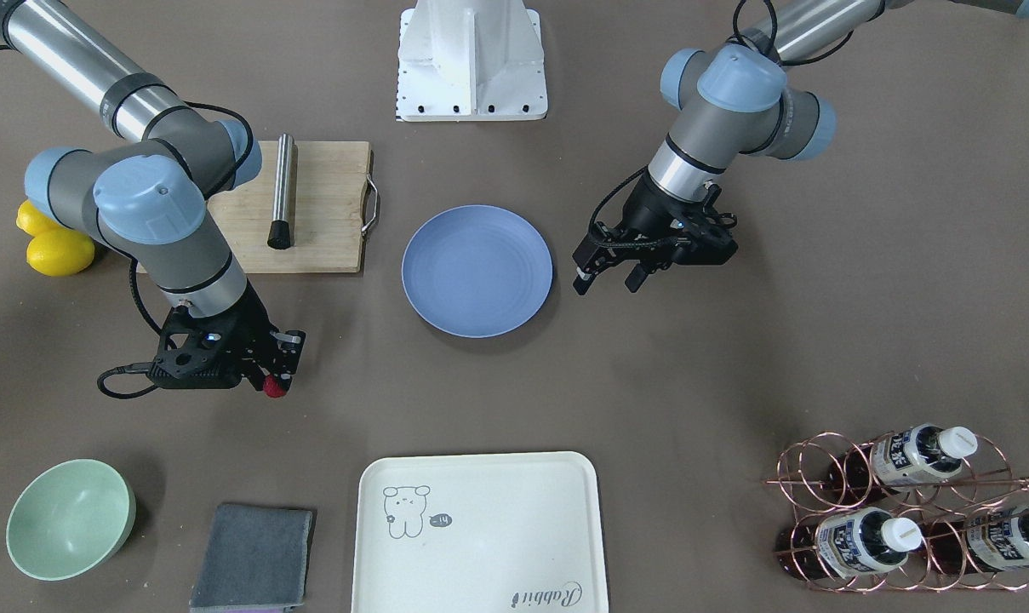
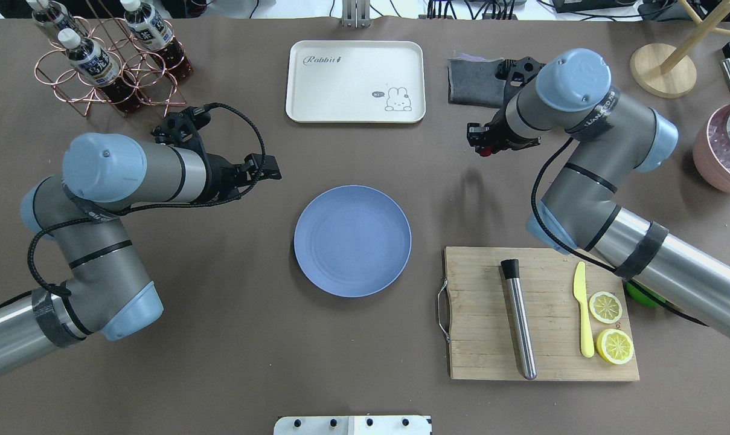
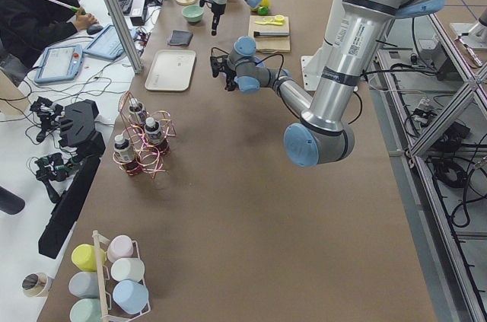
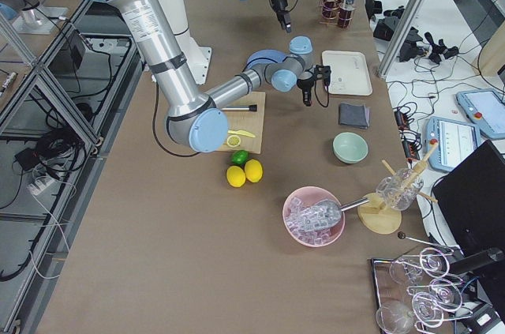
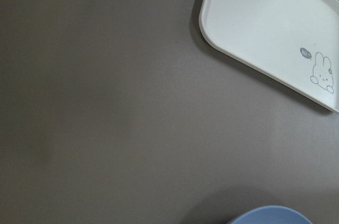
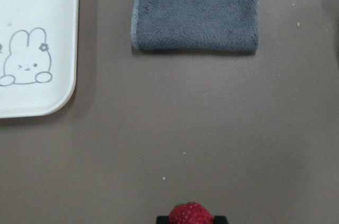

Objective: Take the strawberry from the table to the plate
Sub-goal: 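Carry the strawberry over the blue plate with the right gripper while the left arm withdraws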

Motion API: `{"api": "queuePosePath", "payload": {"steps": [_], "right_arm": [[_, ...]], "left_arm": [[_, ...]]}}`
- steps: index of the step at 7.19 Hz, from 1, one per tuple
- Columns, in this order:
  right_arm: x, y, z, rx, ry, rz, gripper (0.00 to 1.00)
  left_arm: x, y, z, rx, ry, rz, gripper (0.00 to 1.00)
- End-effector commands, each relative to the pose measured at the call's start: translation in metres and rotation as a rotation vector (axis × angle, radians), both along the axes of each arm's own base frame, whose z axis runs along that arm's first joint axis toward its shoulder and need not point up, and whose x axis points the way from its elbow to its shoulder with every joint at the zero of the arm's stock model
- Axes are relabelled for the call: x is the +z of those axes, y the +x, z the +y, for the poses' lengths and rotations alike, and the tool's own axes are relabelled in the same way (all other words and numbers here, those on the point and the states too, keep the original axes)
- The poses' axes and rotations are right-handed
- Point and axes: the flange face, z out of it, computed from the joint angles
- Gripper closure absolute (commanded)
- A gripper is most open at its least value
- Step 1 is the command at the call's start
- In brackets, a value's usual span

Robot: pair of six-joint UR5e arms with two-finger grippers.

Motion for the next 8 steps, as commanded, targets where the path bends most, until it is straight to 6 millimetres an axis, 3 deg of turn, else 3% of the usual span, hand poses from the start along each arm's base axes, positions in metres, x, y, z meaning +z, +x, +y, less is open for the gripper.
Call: {"api": "queuePosePath", "payload": {"steps": [1,2,4,5,6,8], "right_arm": [[-0.028,0.010,0.003,-0.004,0.022,-0.047,1.00],[-0.047,0.005,0.020,-0.023,0.023,-0.059,1.00],[-0.088,-0.034,0.071,-0.060,0.053,-0.051,1.00],[-0.126,-0.057,0.085,-0.045,0.022,-0.038,1.00],[-0.154,-0.085,0.109,-0.041,0.023,-0.023,1.00],[-0.178,-0.144,0.176,-0.060,0.056,-0.001,1.00]], "left_arm": [[0.017,-0.027,-0.012,-0.007,0.083,-0.066,0.02],[0.026,-0.048,-0.013,0.024,0.214,-0.137,0.02],[0.059,-0.119,-0.037,-0.012,0.274,-0.233,0.02],[0.069,-0.152,-0.051,0.003,0.240,-0.218,0.02],[0.084,-0.171,-0.060,0.019,0.199,-0.214,0.02],[0.142,-0.218,-0.056,0.188,0.273,-0.309,0.02]]}}
